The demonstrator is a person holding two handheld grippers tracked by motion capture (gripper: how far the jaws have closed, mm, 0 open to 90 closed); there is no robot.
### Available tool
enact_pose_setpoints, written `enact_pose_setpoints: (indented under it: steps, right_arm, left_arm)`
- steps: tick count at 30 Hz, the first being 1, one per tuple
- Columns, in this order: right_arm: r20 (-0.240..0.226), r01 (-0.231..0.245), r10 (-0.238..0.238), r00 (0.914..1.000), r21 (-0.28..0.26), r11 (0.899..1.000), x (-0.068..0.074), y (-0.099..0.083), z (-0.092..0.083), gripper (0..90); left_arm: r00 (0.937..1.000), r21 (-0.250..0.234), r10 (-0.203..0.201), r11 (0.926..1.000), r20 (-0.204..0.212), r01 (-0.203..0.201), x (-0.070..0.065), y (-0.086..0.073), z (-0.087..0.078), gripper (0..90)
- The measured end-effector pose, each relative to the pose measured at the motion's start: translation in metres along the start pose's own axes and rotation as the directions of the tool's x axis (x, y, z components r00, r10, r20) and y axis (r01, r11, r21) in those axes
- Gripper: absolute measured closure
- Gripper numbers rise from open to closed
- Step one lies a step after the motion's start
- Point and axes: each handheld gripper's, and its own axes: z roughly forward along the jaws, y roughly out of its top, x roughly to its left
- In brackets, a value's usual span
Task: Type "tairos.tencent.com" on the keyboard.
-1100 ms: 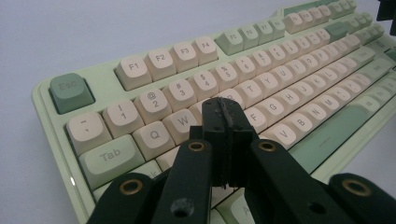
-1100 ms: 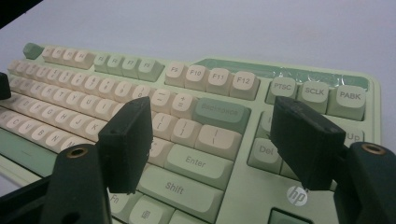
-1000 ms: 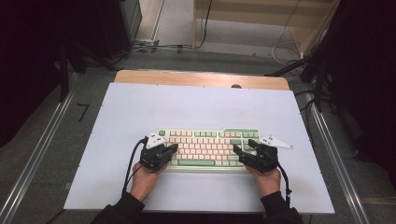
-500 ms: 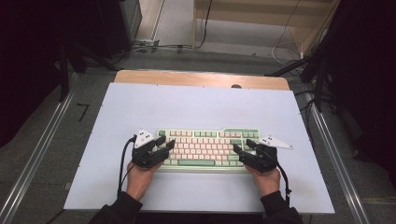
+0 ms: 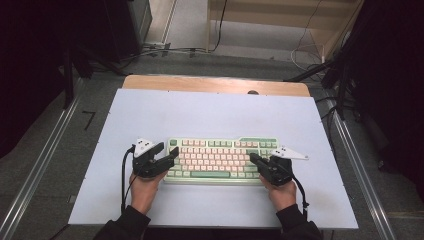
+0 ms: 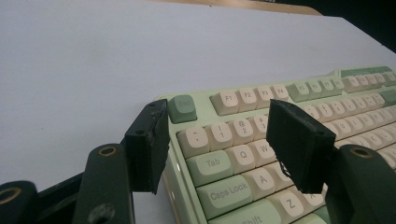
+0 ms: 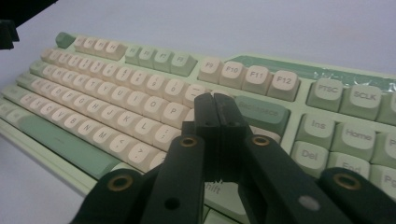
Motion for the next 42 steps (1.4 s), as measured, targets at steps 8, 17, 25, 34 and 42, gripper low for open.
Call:
enact_pose_setpoints:
  steps: [8, 17, 25, 34, 42]
  right_arm:
    - [-0.045, 0.043, -0.042, 0.9981, 0.032, 0.999, 0.013, -0.001, 0.008, 87.7]
    - [-0.080, 0.068, -0.063, 0.9948, 0.061, 0.996, 0.023, -0.003, 0.014, 87.7]
    - [-0.099, 0.085, -0.078, 0.9920, 0.077, 0.993, 0.029, -0.004, 0.017, 87.7]
    - [-0.113, 0.107, -0.095, 0.9891, 0.100, 0.989, 0.035, -0.004, 0.024, 87.7]
    - [-0.109, 0.116, -0.103, 0.9887, 0.117, 0.986, 0.035, -0.005, 0.026, 87.7]
  left_arm:
    - [0.9997, -0.003, -0.008, 1.0000, -0.024, 0.008, 0.005, -0.002, -0.005, 39.5]
    - [0.9992, -0.001, -0.010, 0.9999, -0.039, 0.010, 0.009, -0.003, -0.009, 39.6]
    - [0.9987, 0.000, -0.012, 0.9999, -0.049, 0.012, 0.011, -0.005, -0.012, 39.6]
    - [0.9981, 0.001, -0.021, 0.9998, -0.058, 0.021, 0.014, -0.007, -0.016, 39.6]
    - [0.9978, 0.001, -0.022, 0.9998, -0.062, 0.022, 0.015, -0.007, -0.017, 39.6]
